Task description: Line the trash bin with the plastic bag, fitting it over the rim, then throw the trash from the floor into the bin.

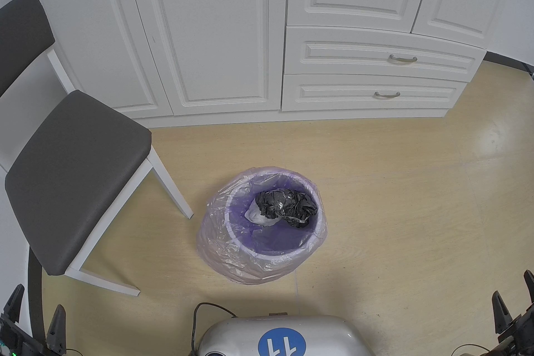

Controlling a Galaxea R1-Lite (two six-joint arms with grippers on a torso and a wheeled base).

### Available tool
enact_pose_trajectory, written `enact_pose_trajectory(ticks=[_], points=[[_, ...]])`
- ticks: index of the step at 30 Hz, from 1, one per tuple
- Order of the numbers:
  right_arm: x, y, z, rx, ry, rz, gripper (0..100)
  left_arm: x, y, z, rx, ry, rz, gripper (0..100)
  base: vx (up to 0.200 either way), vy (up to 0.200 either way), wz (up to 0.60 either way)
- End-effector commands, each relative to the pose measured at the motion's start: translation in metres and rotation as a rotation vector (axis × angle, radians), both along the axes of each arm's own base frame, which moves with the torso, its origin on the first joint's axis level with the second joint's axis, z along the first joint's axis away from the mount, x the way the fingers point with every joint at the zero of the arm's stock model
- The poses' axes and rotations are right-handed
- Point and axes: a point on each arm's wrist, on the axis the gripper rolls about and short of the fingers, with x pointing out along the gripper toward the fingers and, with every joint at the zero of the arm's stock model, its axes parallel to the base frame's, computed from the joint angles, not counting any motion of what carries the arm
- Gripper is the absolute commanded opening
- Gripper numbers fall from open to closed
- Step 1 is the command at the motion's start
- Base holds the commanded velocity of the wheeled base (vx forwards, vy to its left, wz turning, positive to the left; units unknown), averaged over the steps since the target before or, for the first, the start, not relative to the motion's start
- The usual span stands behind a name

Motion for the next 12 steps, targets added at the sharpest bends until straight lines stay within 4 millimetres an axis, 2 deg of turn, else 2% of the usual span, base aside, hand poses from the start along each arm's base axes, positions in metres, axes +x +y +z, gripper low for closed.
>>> enact_pose_trajectory(ticks=[1, 12], points=[[0.0002, -0.0001, -0.0051, 0.012, 0.001, -0.002, 100, 0.0002, 0.0, -0.0052, -0.001, 0.003, 0.001, 100, 0.0, 0.0, 0.0], [0.0002, -0.0001, -0.0051, 0.013, 0.001, -0.002, 100, 0.0002, 0.0, -0.0052, -0.001, 0.003, 0.005, 100, 0.0, 0.0, 0.0]])
